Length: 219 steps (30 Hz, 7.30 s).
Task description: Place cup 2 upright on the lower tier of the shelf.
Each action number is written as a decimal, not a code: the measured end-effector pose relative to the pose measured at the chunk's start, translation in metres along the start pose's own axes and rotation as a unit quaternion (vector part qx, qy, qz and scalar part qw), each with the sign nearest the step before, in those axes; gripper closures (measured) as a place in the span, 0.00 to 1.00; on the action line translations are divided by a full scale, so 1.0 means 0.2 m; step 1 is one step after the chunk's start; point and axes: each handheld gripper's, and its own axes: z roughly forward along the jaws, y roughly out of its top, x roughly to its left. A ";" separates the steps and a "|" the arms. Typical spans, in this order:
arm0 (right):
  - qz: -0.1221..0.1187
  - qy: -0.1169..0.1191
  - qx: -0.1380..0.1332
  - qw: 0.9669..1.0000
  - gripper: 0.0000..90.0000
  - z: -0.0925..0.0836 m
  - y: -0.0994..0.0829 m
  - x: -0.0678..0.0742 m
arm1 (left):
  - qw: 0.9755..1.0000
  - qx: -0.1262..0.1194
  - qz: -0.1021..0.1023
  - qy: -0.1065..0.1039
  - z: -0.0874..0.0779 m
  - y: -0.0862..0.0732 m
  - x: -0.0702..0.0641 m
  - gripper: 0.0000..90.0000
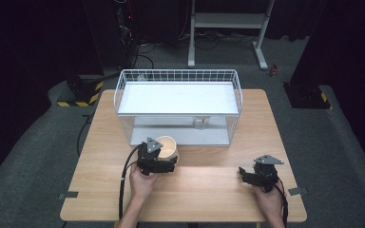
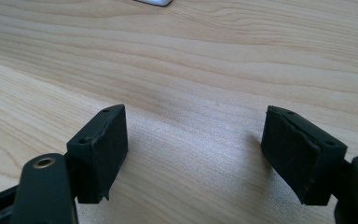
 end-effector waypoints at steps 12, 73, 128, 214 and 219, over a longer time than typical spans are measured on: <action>0.001 -0.001 0.000 1.000 0.25 0.00 0.00 0.00 | 1.000 0.002 0.003 0.009 0.04 0.07 0.02 0.10; 0.000 -0.002 0.000 1.000 0.25 -0.01 -0.01 0.00 | 0.997 0.007 0.002 0.081 0.38 0.16 0.16 0.09; 0.002 -0.003 0.000 1.000 0.25 -0.01 -0.01 0.00 | 0.995 0.024 0.000 0.099 0.34 0.05 0.15 0.30; 0.005 -0.003 0.001 1.000 0.25 -0.01 -0.01 0.00 | 0.997 -0.007 -0.021 0.070 0.38 0.14 0.24 0.49; 0.005 -0.003 0.001 1.000 0.25 -0.01 -0.01 0.00 | 0.998 -0.024 -0.019 0.063 0.34 0.13 0.22 0.48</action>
